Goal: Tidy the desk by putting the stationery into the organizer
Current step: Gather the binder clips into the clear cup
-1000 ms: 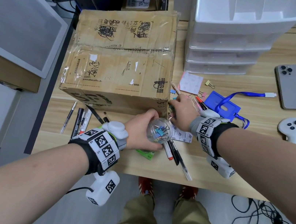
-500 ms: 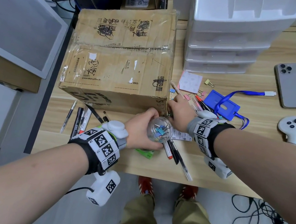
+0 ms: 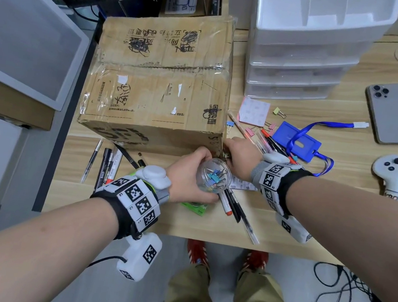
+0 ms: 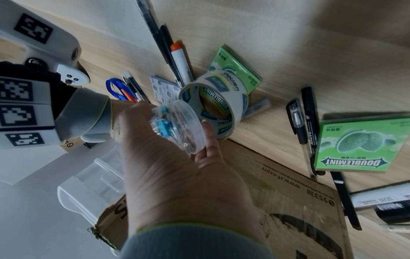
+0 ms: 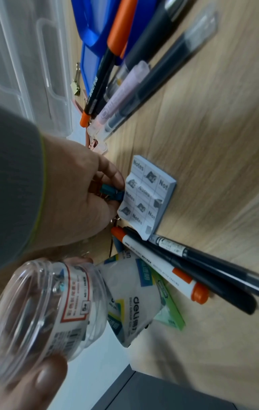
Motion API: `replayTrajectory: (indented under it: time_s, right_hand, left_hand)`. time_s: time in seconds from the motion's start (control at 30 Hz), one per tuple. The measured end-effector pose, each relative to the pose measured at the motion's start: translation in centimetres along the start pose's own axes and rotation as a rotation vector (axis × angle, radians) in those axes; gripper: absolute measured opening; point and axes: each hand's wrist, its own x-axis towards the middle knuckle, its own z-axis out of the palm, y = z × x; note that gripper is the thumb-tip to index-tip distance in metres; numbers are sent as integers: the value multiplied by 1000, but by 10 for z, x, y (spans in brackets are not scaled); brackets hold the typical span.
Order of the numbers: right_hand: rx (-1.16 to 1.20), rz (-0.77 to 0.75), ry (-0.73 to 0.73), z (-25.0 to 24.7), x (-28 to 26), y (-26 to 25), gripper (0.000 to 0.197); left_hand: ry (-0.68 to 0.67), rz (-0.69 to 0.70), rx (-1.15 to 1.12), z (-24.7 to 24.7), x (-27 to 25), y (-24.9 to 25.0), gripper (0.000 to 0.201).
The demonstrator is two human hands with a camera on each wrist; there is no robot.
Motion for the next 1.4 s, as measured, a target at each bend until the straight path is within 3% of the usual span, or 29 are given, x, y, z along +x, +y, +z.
replayTrajectory:
  time_s: [0.53,0.77,1.03,1.24,1.3,1.4]
  right_hand:
    - [-104,1,-85,-10,-6,2,23]
    - [-111,26,-122,-12,-7,4,9]
    - [131,126,-85,-30,-23,23,14]
    - [391,258,42,-67,-41,31,12]
    - [546,296,47,-82,-46,32,12]
    - [959,313,-34,-102,-57,24,18]
  left_hand:
    - [23,15,-7,3,-4,5,66]
    - [42,-14,-19,3,-5,5,68]
    - [25,-15,17,6,-1,13,67]
    - [-3,-9,52,15,7,22,67]
    - [-15,-8,42,16,10,26,66]
    - [-22,3,26,18,15,32,67]
